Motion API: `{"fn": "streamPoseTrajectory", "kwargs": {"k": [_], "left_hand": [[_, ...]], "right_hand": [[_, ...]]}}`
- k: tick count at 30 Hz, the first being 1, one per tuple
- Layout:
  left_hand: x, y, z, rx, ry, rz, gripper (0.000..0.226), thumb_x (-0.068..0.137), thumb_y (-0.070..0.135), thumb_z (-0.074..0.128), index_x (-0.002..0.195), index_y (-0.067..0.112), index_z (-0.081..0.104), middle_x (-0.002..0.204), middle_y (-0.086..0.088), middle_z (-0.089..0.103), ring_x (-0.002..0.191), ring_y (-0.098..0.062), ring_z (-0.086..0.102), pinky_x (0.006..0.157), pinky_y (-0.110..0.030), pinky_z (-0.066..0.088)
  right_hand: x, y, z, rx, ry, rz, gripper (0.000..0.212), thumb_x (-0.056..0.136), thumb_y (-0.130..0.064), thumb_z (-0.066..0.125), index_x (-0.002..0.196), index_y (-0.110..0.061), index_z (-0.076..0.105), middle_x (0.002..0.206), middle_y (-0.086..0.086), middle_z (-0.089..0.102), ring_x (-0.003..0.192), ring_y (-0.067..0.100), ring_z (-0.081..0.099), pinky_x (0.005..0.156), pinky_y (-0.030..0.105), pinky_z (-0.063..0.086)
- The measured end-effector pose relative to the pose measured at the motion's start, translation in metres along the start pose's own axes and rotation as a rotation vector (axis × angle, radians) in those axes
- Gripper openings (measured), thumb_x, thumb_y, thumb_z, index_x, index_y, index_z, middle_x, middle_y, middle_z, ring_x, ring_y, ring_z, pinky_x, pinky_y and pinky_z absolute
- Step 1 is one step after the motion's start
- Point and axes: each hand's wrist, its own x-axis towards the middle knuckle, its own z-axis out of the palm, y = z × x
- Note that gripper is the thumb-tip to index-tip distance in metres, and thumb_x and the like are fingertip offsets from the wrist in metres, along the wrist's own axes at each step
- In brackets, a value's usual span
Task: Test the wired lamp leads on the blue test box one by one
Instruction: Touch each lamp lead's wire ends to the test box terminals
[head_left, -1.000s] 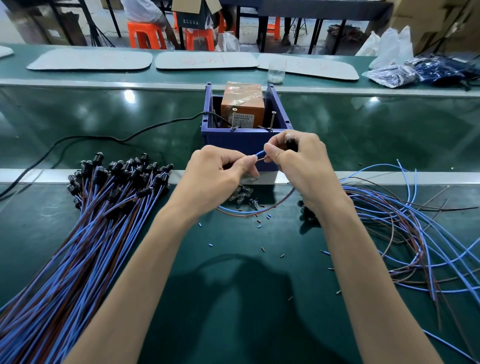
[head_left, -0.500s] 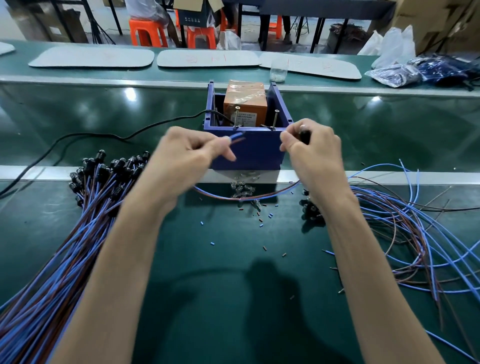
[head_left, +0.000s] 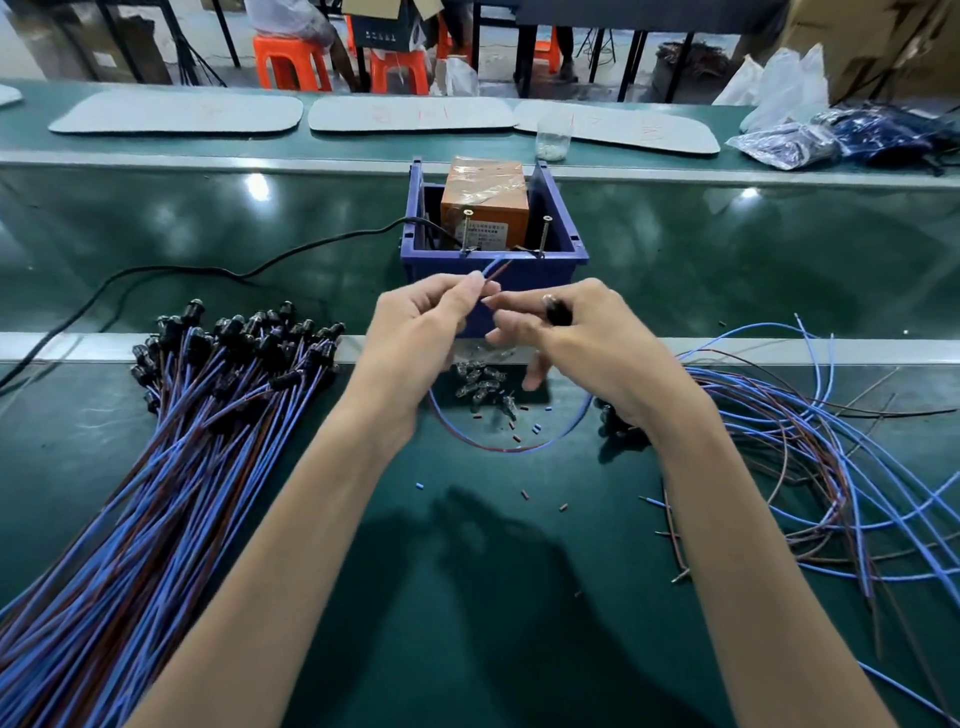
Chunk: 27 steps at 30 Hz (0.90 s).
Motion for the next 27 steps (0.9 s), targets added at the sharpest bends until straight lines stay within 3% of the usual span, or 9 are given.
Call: {"fn": "streamPoseTrajectory", "kwargs": {"k": [3, 6, 10, 14, 19, 22, 24, 27], "left_hand": [[-0.001, 0.001, 0.008, -0.228, 0.079, -0.046, 0.021, 0.1, 0.01, 0.046, 0.086, 0.013, 0.061, 0.045, 0.015, 0.042, 0.038, 0.001, 0.037, 0.041, -0.008, 0.032], [-0.001, 0.002, 0.012, -0.376, 0.176, -0.05, 0.023, 0.1, 0.011, 0.047, 0.081, 0.014, 0.06, 0.053, 0.008, 0.042, 0.043, 0.0, 0.039, 0.047, -0.012, 0.038], [-0.003, 0.004, 0.013, -0.525, 0.176, -0.09, 0.015, 0.098, 0.013, 0.052, 0.085, 0.015, 0.06, 0.056, 0.008, 0.056, 0.044, -0.005, 0.052, 0.047, -0.021, 0.047], [-0.004, 0.005, 0.017, -0.648, 0.157, -0.179, 0.012, 0.095, 0.013, 0.055, 0.085, 0.015, 0.062, 0.066, 0.002, 0.058, 0.041, -0.005, 0.052, 0.04, -0.015, 0.041], [-0.001, 0.003, 0.015, -0.758, 0.174, -0.213, 0.014, 0.096, 0.018, 0.056, 0.084, 0.017, 0.064, 0.066, 0.005, 0.055, 0.055, -0.006, 0.059, 0.054, -0.024, 0.056], [-0.001, -0.001, 0.014, -0.671, 0.281, -0.199, 0.016, 0.099, 0.022, 0.052, 0.084, 0.019, 0.058, 0.064, 0.009, 0.059, 0.052, -0.004, 0.061, 0.051, -0.017, 0.051], [0.0, -0.006, 0.014, -0.516, 0.353, -0.122, 0.019, 0.101, 0.027, 0.048, 0.084, 0.02, 0.054, 0.053, 0.009, 0.048, 0.04, -0.004, 0.045, 0.041, -0.015, 0.039], [0.001, -0.012, 0.014, -0.379, 0.386, -0.022, 0.022, 0.103, 0.026, 0.042, 0.085, 0.02, 0.052, 0.047, 0.009, 0.029, 0.038, -0.006, 0.022, 0.038, -0.017, 0.022]], "right_hand": [[0.0, -0.002, 0.006, 0.109, -0.059, -0.035, 0.016, 0.093, -0.025, 0.063, 0.103, -0.019, 0.075, 0.088, -0.004, 0.076, 0.053, 0.012, 0.065, 0.076, 0.029, 0.054], [0.002, 0.0, 0.015, 0.237, -0.049, -0.015, 0.018, 0.091, -0.022, 0.066, 0.102, -0.011, 0.074, 0.091, 0.003, 0.076, 0.07, 0.022, 0.072, 0.087, 0.039, 0.055], [0.003, 0.0, 0.027, 0.353, -0.025, -0.034, 0.017, 0.085, -0.017, 0.073, 0.101, -0.013, 0.075, 0.09, 0.002, 0.076, 0.079, 0.019, 0.073, 0.092, 0.039, 0.054], [0.004, -0.001, 0.033, 0.413, 0.058, -0.062, 0.004, 0.082, -0.008, 0.074, 0.086, -0.009, 0.075, 0.079, 0.017, 0.073, 0.068, 0.02, 0.068, 0.081, 0.038, 0.059], [0.005, -0.002, 0.023, 0.539, 0.123, -0.029, 0.007, 0.082, -0.007, 0.073, 0.075, -0.009, 0.073, 0.069, 0.004, 0.072, 0.061, 0.011, 0.066, 0.062, 0.021, 0.054], [0.006, -0.002, 0.017, 0.54, 0.193, -0.024, 0.015, 0.088, -0.009, 0.067, 0.074, -0.013, 0.069, 0.067, -0.001, 0.072, 0.062, 0.008, 0.067, 0.067, 0.019, 0.052], [0.006, -0.003, 0.014, 0.515, 0.21, -0.022, 0.019, 0.093, -0.011, 0.061, 0.075, -0.013, 0.064, 0.07, -0.001, 0.073, 0.065, 0.011, 0.069, 0.067, 0.017, 0.049], [0.006, -0.004, 0.012, 0.526, 0.225, -0.028, 0.023, 0.097, -0.009, 0.053, 0.075, -0.012, 0.058, 0.078, 0.004, 0.074, 0.071, 0.015, 0.072, 0.051, 0.008, 0.041]]}}
